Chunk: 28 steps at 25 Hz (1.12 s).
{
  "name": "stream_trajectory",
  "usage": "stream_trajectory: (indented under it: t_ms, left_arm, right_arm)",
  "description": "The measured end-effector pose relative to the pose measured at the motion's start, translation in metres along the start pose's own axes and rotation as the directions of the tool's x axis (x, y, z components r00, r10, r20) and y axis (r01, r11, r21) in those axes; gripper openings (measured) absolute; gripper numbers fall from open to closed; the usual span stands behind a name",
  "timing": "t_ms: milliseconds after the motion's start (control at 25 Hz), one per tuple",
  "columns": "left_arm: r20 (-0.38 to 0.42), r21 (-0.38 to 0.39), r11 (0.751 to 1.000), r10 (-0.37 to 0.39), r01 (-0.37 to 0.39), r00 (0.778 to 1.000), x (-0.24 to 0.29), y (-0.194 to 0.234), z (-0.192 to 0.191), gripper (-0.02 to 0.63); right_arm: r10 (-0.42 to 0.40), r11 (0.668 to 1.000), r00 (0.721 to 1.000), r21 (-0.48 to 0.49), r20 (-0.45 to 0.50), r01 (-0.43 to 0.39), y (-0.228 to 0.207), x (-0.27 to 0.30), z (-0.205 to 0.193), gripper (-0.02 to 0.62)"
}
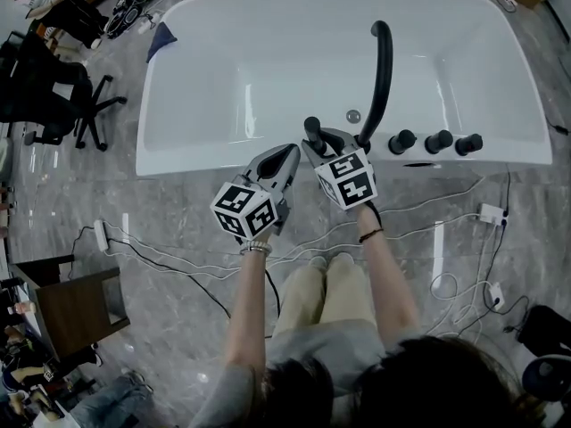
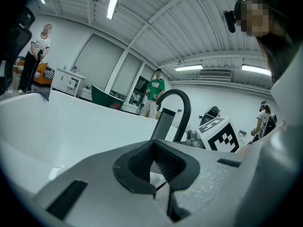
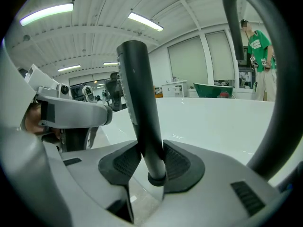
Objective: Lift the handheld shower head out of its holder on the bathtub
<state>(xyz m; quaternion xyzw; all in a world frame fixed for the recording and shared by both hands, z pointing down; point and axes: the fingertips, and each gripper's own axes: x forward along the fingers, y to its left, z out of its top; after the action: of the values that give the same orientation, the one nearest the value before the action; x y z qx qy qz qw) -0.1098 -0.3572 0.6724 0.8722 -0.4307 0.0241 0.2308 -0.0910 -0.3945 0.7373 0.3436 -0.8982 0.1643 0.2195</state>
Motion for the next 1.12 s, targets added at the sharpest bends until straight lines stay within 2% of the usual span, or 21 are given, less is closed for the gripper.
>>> stream_trajectory:
  t_ms: [200,640,1120]
  left_arm:
    - [-0.001,-0.007,1.0,0.001,-0.001,1.0,-0.004,-0.002,0.01,0.005]
    - [0.017,-0.015,1.0,0.005,-0.005,1.0,-0.019,-0.026,0.055,0.005]
    - [0.057,0.019,0.999,-0.028,0.027,0.998,-0.041,-0.073,0.123,0.005]
  right_arm:
    - [-0.03,1.0,0.999,0.001,-0.015,0.03,0.0,-0.004,0.008,0.137]
    - [-0.041,0.999,0.999,0.008,-0.008,0.041,0.007,-0.039,0.055,0.135]
    - [-0.105,0.994,0.991,-0.002,0.082,0.106,0.008,-0.114,0.138,0.133]
